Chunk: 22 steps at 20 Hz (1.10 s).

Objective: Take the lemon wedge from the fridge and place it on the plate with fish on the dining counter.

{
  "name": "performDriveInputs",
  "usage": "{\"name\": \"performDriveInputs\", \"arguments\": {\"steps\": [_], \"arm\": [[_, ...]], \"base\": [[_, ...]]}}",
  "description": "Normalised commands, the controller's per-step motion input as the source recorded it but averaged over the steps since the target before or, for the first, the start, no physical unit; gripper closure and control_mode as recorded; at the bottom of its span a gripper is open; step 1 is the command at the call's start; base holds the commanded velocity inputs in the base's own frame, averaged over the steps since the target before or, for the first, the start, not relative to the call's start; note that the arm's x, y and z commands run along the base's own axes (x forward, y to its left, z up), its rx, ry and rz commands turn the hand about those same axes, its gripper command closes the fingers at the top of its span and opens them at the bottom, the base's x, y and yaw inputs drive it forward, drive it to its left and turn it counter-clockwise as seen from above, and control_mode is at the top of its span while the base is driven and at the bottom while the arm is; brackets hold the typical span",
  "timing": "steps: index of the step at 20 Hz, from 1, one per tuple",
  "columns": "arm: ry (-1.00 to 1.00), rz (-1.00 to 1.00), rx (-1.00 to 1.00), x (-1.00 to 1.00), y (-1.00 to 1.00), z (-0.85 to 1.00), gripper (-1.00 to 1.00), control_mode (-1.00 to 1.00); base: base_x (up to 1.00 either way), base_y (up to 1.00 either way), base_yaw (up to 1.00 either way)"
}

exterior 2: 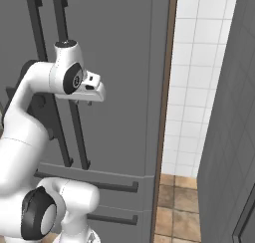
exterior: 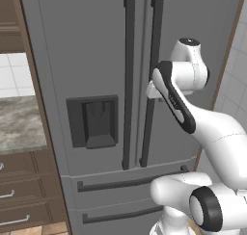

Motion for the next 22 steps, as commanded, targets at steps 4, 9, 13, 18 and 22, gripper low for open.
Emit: {"name": "performDriveInputs", "arguments": {"steps": [4,9,13,18,22], "arm": [[-0.09,0.00,-0.03,-0.09,0.12,0.00,-1.00,-1.00],[-0.03,0.00,-0.02,0.00,0.08,0.00,-1.00,-1.00],[0.00,0.00,0.00,0.03,0.33,0.00,-1.00,-1.00],[0.00,0.00,0.02,0.00,0.38,0.00,-1.00,-1.00],[0.00,0.00,0.03,0.00,0.04,-0.02,-1.00,-1.00]], "base": [[0.00,0.00,0.00],[0.00,0.00,0.00],[0.00,0.00,0.00],[0.00,0.00,0.00],[0.00,0.00,0.00]]}}
